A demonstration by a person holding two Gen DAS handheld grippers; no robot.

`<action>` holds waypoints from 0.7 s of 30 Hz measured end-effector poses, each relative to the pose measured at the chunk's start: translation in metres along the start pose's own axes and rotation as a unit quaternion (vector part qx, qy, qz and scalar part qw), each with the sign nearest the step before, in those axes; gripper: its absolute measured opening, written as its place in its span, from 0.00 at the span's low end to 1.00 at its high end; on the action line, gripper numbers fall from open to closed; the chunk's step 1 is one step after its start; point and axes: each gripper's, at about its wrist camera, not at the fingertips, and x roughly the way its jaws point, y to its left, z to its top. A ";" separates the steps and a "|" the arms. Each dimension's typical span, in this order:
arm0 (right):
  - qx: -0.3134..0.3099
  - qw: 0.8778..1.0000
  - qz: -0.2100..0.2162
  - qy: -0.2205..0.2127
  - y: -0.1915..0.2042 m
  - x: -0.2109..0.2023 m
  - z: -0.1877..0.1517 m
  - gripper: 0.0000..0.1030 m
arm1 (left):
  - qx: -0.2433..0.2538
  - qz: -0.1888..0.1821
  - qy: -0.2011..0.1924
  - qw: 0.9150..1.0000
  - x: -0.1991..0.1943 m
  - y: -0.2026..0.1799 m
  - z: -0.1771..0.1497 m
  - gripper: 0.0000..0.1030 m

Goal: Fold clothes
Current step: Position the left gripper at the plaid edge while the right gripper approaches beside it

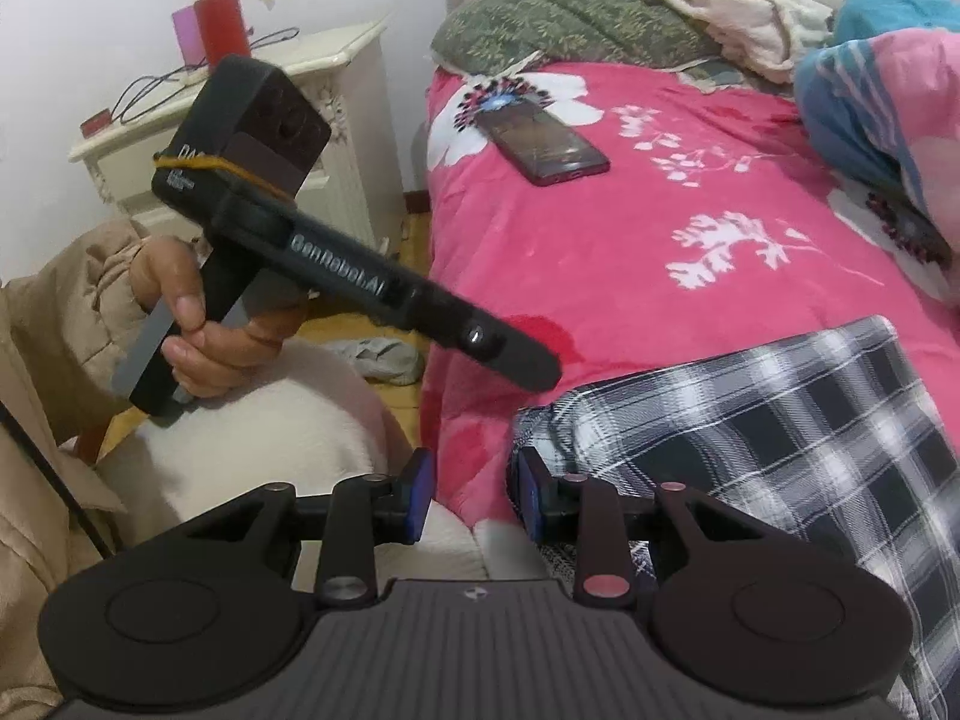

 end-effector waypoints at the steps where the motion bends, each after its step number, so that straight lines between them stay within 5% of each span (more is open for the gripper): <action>1: 0.003 1.000 -0.006 -0.004 -0.001 -0.001 -0.001 0.31 | -0.003 0.001 0.000 1.000 0.000 0.001 0.000 0.19; 15: 0.053 0.997 -0.045 -0.025 -0.013 -0.005 -0.025 0.30 | 0.023 0.023 0.046 0.998 0.009 -0.014 -0.009 0.19; 21: 0.070 0.995 -0.050 -0.057 -0.011 -0.014 -0.032 0.30 | 0.029 0.013 0.033 0.999 0.009 -0.021 -0.012 0.17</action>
